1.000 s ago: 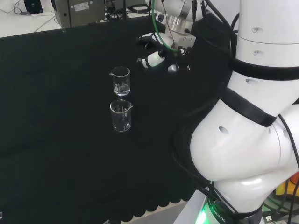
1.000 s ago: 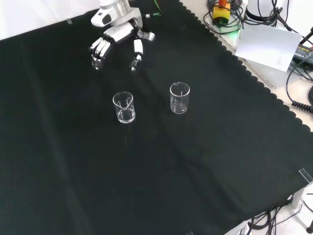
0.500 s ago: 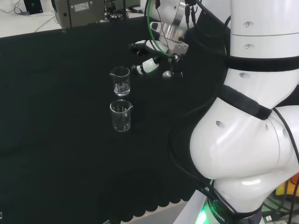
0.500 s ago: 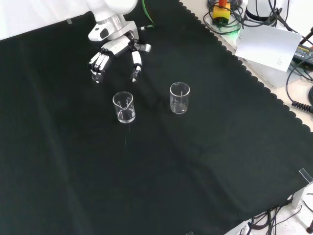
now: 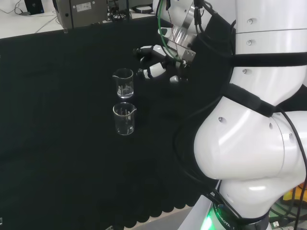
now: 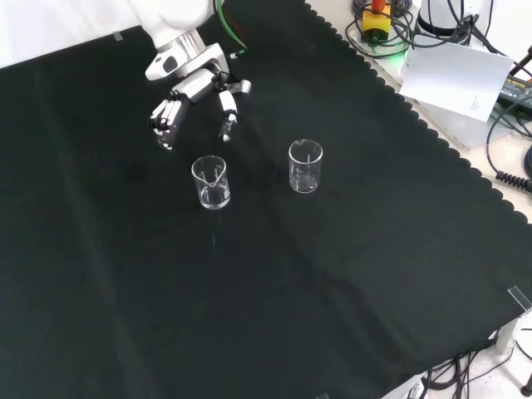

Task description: Pick up the beaker on the right.

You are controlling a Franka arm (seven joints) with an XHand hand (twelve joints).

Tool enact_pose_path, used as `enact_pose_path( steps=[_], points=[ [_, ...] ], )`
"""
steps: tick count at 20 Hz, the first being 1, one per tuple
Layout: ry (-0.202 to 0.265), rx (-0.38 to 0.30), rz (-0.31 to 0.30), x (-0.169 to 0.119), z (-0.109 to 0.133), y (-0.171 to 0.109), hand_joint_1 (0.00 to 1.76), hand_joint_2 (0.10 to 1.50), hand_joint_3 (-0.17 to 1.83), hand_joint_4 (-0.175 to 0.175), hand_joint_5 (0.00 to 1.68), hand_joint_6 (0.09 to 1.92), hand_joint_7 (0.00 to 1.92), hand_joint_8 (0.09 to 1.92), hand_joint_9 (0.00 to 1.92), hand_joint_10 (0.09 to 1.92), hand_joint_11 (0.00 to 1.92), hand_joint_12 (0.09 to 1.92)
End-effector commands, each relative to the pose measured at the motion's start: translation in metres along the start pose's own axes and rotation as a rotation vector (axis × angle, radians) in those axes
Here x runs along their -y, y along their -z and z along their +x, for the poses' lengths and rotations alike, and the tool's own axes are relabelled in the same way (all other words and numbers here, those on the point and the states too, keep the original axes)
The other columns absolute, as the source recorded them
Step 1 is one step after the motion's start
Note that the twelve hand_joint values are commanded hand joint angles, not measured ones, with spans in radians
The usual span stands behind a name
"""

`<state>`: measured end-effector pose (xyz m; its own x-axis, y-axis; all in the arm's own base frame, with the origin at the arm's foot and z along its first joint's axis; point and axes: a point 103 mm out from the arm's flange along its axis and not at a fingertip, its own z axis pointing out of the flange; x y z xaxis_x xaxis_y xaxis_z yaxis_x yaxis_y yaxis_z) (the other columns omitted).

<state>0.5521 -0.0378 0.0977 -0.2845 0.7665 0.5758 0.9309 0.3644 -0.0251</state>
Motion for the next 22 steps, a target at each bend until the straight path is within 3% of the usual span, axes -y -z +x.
enact_pose_path(
  steps=[1, 5, 7, 10, 12, 18, 22],
  points=[
    [0.008, -0.074, 0.018, -0.005, -0.004, -0.013, 0.85, 0.53, 0.66, -0.032, 0.47, 0.09, 0.34, 0.66, 0.52, 0.59, 0.14, 1.37],
    [0.022, -0.065, 0.024, -0.011, 0.002, -0.022, 0.86, 0.52, 0.67, -0.033, 0.47, 0.09, 0.32, 0.65, 0.5, 0.59, 0.14, 1.37],
    [0.059, -0.088, 0.036, -0.012, 0.001, -0.024, 0.86, 0.52, 0.67, -0.033, 0.46, 0.09, 0.31, 0.65, 0.48, 0.58, 0.13, 1.37],
    [0.056, -0.078, 0.042, -0.014, 0.002, -0.03, 0.85, 0.52, 0.67, -0.034, 0.45, 0.09, 0.27, 0.64, 0.46, 0.57, 0.13, 1.37],
    [0.085, -0.071, 0.048, -0.015, 0.012, -0.034, 0.85, 0.52, 0.67, -0.035, 0.44, 0.09, 0.25, 0.63, 0.44, 0.57, 0.12, 1.37],
    [0.065, -0.062, 0.043, -0.019, 0.013, -0.039, 0.85, 0.52, 0.67, -0.036, 0.43, 0.09, 0.22, 0.63, 0.42, 0.57, 0.11, 1.37],
    [0.055, -0.098, 0.041, -0.024, 0.01, -0.041, 0.85, 0.52, 0.67, -0.037, 0.43, 0.09, 0.24, 0.64, 0.43, 0.58, 0.11, 1.37]
  ],
)
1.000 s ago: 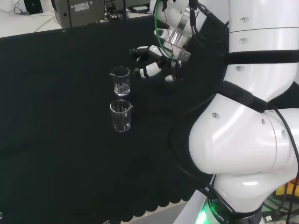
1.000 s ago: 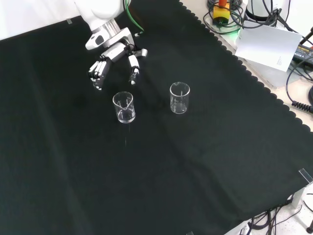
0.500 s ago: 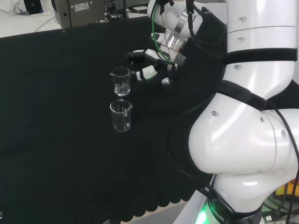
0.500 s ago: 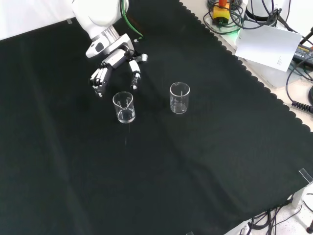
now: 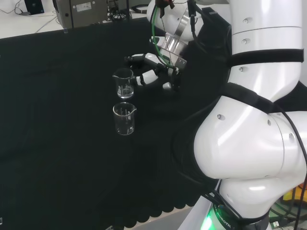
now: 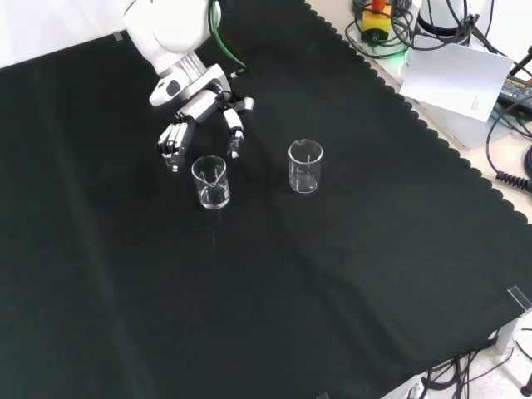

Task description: Pick up the beaker on the right.

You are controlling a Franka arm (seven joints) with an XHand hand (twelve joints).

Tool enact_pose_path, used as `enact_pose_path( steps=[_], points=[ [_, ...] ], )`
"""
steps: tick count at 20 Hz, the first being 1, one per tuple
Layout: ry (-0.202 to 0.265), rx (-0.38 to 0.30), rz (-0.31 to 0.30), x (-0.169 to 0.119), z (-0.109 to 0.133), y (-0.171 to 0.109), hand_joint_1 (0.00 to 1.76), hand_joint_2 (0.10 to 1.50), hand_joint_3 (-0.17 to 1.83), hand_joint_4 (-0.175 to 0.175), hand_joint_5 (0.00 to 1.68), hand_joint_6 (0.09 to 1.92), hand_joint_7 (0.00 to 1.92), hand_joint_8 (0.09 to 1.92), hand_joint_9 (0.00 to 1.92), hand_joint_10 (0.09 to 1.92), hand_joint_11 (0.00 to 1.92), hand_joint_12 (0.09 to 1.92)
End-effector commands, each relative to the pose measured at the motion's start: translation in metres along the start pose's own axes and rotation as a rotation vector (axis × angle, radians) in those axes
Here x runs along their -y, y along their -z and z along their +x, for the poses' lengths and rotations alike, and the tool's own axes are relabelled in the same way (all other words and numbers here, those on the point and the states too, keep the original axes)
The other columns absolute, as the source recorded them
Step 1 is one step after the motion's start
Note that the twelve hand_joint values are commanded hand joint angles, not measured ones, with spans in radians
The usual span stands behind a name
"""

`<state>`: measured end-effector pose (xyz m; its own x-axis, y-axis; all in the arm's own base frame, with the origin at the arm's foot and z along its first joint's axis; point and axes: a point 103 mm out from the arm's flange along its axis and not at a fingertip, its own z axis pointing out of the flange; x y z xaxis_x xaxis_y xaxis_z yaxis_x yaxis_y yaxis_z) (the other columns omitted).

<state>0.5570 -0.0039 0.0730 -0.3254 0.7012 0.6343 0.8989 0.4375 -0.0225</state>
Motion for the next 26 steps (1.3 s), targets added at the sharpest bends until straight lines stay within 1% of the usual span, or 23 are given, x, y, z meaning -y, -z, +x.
enact_pose_path(
  steps=[1, 3, 4, 5, 7, 8, 10, 11, 13, 14, 18, 19, 24, 26],
  points=[
    [-0.006, -0.024, -0.003, -0.009, -0.003, -0.006, 0.85, 0.52, 0.67, -0.038, 0.43, 0.09, 0.25, 0.64, 0.44, 0.58, 0.11, 1.37],
    [-0.003, -0.022, -0.003, -0.014, -0.003, -0.013, 0.85, 0.51, 0.67, -0.04, 0.43, 0.09, 0.26, 0.65, 0.45, 0.59, 0.11, 1.37],
    [0.03, -0.037, 0.004, -0.015, -0.004, -0.016, 0.85, 0.51, 0.67, -0.041, 0.43, 0.09, 0.26, 0.65, 0.45, 0.59, 0.11, 1.37],
    [0.034, -0.042, 0.002, -0.017, -0.004, -0.018, 0.85, 0.51, 0.67, -0.041, 0.43, 0.09, 0.26, 0.65, 0.45, 0.59, 0.11, 1.38],
    [0.027, -0.047, -0.004, -0.018, -0.004, -0.023, 0.86, 0.51, 0.67, -0.043, 0.43, 0.09, 0.26, 0.65, 0.45, 0.59, 0.11, 1.38],
    [0.057, -0.071, 0.002, -0.018, -0.006, -0.023, 0.86, 0.51, 0.66, -0.043, 0.44, 0.09, 0.26, 0.65, 0.44, 0.59, 0.11, 1.38],
    [0.053, -0.071, -0.004, -0.018, -0.007, -0.025, 0.86, 0.51, 0.66, -0.044, 0.44, 0.09, 0.26, 0.66, 0.44, 0.59, 0.11, 1.38],
    [0.059, -0.075, -0.004, -0.018, -0.007, -0.027, 0.86, 0.51, 0.66, -0.045, 0.44, 0.09, 0.26, 0.66, 0.44, 0.59, 0.11, 1.38],
    [0.052, -0.07, -0.002, -0.019, -0.006, -0.029, 0.86, 0.51, 0.66, -0.045, 0.44, 0.09, 0.26, 0.66, 0.44, 0.59, 0.11, 1.38],
    [0.067, -0.085, 0.001, -0.02, -0.007, -0.029, 0.86, 0.51, 0.66, -0.046, 0.44, 0.09, 0.26, 0.66, 0.44, 0.59, 0.11, 1.38],
    [0.052, -0.076, -0.021, -0.023, -0.004, -0.032, 0.86, 0.51, 0.66, -0.048, 0.46, 0.09, 0.28, 0.67, 0.45, 0.6, 0.11, 1.38],
    [0.044, -0.09, -0.031, -0.024, -0.004, -0.033, 0.86, 0.51, 0.66, -0.048, 0.46, 0.09, 0.28, 0.67, 0.45, 0.6, 0.11, 1.38],
    [0.03, -0.079, -0.038, -0.031, 0.0, -0.038, 0.88, 0.51, 0.66, -0.05, 0.5, 0.09, 0.33, 0.69, 0.5, 0.61, 0.14, 1.38],
    [0.025, -0.088, -0.041, -0.032, 0.001, -0.04, 0.88, 0.51, 0.67, -0.05, 0.51, 0.09, 0.34, 0.69, 0.5, 0.61, 0.15, 1.38]
  ],
)
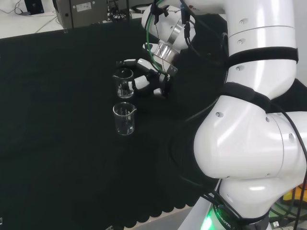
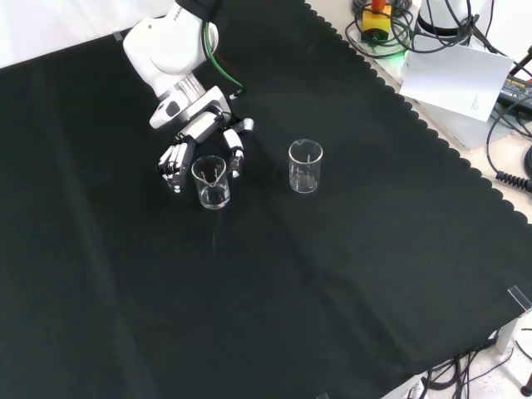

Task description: Pick up the beaker on the right.

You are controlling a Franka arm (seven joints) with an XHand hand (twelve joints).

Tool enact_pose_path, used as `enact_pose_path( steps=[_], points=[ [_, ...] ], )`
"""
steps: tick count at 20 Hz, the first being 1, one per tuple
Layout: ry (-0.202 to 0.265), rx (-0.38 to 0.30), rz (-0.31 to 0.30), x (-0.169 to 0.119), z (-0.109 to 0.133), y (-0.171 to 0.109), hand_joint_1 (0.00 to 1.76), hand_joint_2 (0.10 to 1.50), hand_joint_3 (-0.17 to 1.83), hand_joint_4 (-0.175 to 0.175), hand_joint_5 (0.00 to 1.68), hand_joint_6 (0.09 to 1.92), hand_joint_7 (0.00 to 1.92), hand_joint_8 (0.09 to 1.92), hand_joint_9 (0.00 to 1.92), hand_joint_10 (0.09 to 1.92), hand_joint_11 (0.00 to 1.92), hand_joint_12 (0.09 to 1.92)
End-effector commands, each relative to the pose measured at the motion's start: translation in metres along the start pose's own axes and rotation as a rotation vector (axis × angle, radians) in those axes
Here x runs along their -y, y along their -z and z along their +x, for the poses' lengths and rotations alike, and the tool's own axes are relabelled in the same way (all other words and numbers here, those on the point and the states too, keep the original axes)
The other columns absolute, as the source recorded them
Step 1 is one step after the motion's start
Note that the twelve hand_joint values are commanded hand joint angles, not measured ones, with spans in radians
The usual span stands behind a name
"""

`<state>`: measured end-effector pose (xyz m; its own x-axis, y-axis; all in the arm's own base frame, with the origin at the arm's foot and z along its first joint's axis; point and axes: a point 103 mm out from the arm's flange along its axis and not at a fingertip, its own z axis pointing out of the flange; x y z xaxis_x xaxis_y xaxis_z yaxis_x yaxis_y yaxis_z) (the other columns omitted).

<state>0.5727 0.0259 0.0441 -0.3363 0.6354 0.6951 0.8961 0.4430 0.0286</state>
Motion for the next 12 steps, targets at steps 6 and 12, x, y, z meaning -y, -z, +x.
enact_pose_path(
  steps=[6, 12],
  points=[
    [0.007, -0.024, 0.001, -0.006, 0.007, -0.013, 0.89, 0.51, 0.67, -0.051, 0.55, 0.09, 0.38, 0.7, 0.55, 0.6, 0.18, 1.36],
    [0.021, -0.059, 0.003, -0.004, 0.0, -0.014, 0.9, 0.51, 0.67, -0.052, 0.59, 0.09, 0.43, 0.71, 0.6, 0.59, 0.21, 1.35]
  ],
)
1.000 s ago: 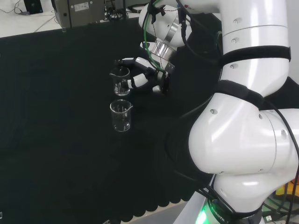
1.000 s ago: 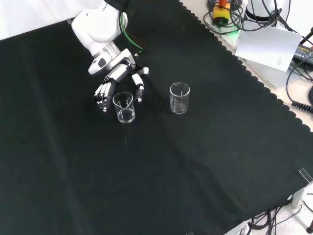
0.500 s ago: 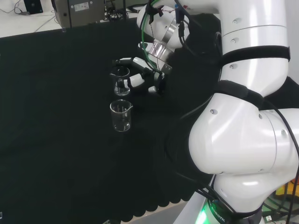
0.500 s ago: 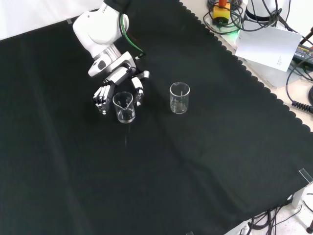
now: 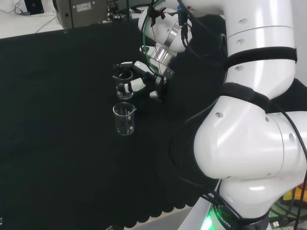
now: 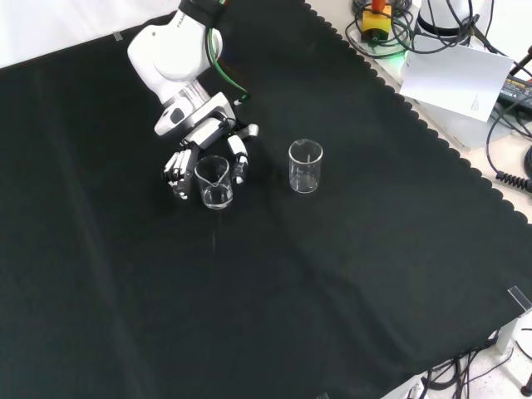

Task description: Pick up the beaker on the right.

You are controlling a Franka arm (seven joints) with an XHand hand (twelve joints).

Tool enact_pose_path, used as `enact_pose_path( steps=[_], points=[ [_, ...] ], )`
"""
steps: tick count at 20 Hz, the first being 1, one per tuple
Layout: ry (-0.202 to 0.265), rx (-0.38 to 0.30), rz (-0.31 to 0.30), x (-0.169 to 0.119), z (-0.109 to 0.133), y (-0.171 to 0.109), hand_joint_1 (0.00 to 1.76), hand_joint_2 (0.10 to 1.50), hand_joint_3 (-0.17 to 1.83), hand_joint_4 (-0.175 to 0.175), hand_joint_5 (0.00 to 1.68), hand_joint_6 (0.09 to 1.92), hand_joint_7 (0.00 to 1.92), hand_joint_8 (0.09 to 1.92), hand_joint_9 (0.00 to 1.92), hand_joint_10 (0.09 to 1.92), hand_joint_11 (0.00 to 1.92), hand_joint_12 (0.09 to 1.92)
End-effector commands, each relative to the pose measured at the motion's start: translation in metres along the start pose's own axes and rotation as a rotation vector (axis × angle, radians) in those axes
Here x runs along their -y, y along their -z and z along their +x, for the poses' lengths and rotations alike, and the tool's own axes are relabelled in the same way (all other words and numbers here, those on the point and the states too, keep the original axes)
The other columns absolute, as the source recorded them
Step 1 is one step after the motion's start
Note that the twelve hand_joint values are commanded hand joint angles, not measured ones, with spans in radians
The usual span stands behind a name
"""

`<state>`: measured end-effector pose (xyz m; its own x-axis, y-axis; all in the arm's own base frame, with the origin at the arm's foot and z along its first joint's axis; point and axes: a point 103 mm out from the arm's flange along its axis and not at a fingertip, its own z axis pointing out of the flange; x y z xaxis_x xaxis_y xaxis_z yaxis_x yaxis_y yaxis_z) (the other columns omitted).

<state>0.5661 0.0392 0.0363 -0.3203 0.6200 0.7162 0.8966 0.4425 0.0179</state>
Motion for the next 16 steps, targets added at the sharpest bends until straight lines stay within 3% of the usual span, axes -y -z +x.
enact_pose_path(
  steps=[1, 2, 5, 7, 16],
  points=[
    [0.009, -0.062, -0.026, -0.004, -0.007, 0.003, 0.9, 0.51, 0.67, -0.051, 0.61, 0.1, 0.45, 0.71, 0.62, 0.59, 0.22, 1.35],
    [-0.008, -0.059, -0.02, -0.005, -0.007, 0.003, 0.91, 0.52, 0.66, -0.049, 0.63, 0.17, 0.47, 0.7, 0.65, 0.56, 0.24, 1.35],
    [-0.025, -0.048, -0.037, -0.01, -0.004, -0.003, 0.92, 0.53, 0.65, -0.043, 0.55, 0.62, 0.53, 0.7, 0.71, 0.52, 0.28, 1.33],
    [-0.031, -0.044, -0.051, -0.012, -0.001, -0.003, 0.92, 0.53, 0.66, -0.043, 0.52, 0.78, 0.53, 0.71, 0.73, 0.52, 0.29, 1.33],
    [-0.044, -0.023, -0.048, -0.014, 0.004, -0.008, 0.96, 0.53, 0.67, -0.038, 0.59, 1.0, 0.57, 0.74, 0.77, 0.53, 0.36, 1.32]
  ],
)
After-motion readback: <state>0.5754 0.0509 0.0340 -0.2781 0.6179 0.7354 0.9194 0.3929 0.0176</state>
